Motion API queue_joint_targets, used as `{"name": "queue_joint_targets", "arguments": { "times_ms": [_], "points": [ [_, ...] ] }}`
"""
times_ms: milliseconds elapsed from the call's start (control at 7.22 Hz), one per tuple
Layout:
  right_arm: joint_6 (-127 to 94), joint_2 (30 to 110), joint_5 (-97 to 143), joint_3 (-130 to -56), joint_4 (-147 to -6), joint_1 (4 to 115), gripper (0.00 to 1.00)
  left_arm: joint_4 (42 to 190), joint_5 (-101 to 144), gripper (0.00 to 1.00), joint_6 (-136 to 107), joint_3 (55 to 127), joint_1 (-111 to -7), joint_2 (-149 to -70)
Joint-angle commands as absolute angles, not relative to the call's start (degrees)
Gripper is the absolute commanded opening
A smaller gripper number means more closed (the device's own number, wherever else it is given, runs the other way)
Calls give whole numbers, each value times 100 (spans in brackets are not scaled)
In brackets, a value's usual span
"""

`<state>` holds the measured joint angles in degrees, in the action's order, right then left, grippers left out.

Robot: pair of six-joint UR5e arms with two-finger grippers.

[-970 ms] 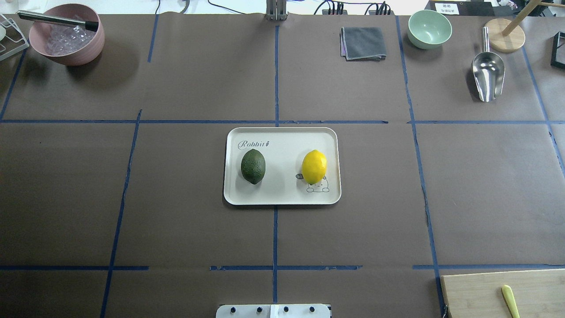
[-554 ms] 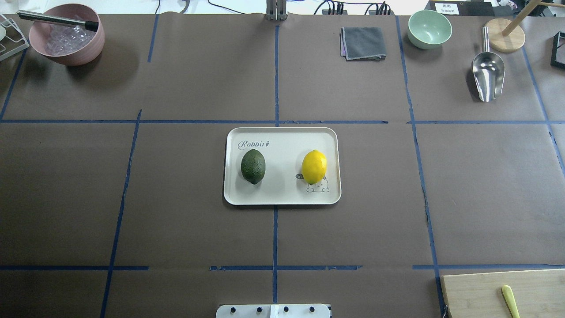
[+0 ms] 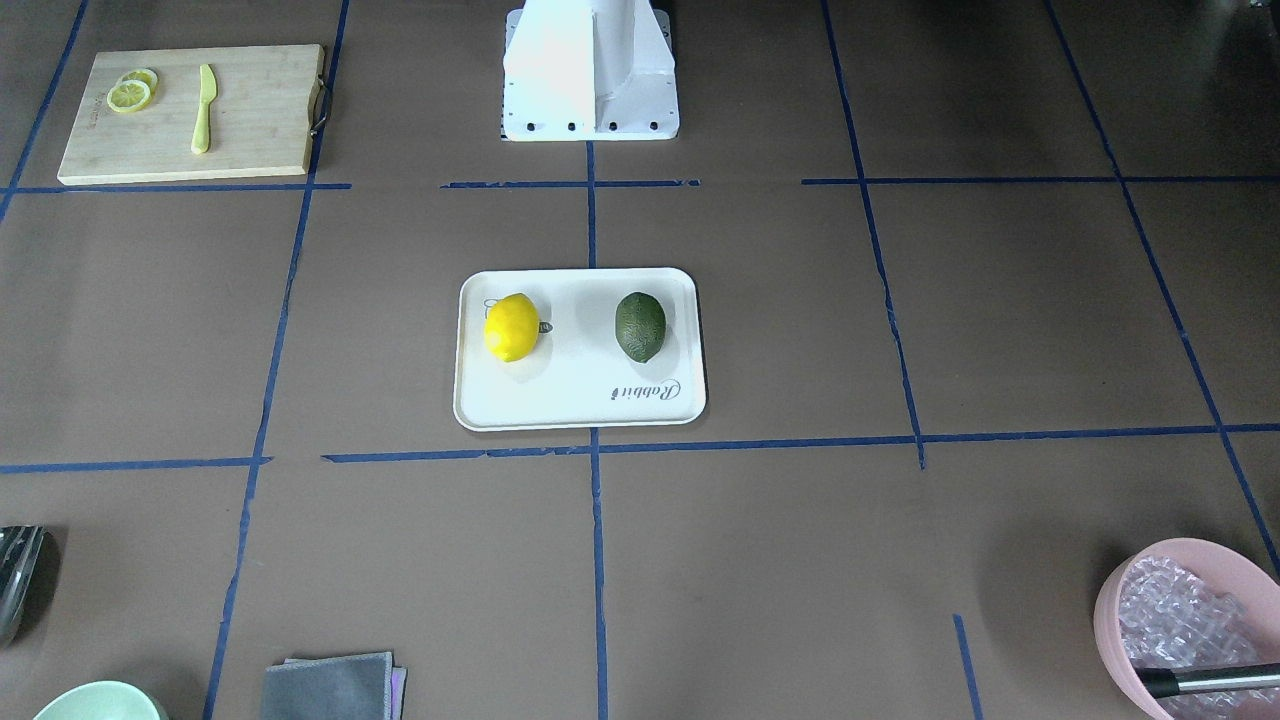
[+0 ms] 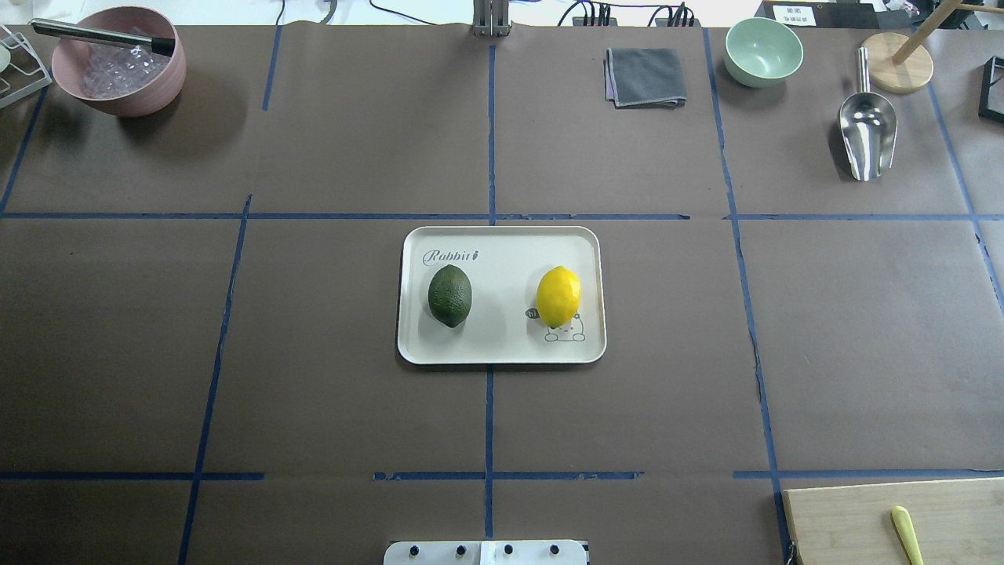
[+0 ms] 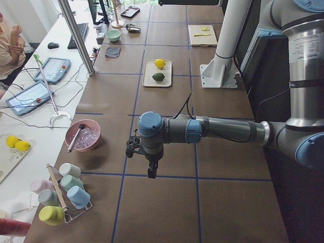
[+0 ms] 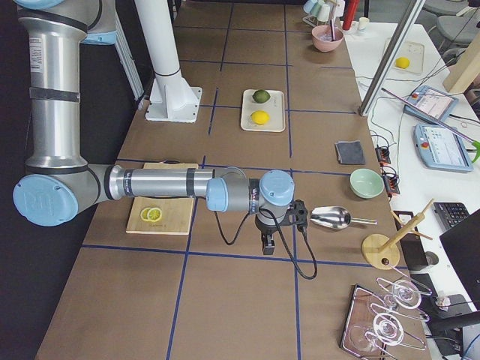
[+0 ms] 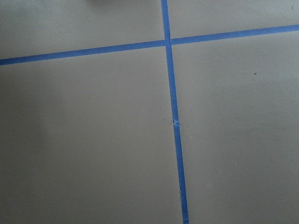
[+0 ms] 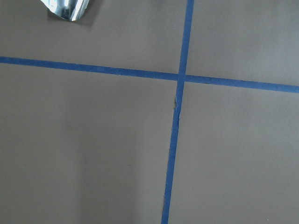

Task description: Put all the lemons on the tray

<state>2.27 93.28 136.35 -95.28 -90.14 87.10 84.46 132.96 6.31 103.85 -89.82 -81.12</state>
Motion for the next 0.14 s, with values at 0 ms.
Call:
{"name": "queue_joint_targets", "arguments": {
  "times_ms": [0],
  "points": [
    [229,9325,13649,-9449,-9018,8701,100,8446,13289,100,633,10458,-8982,-8121]
  ]
}}
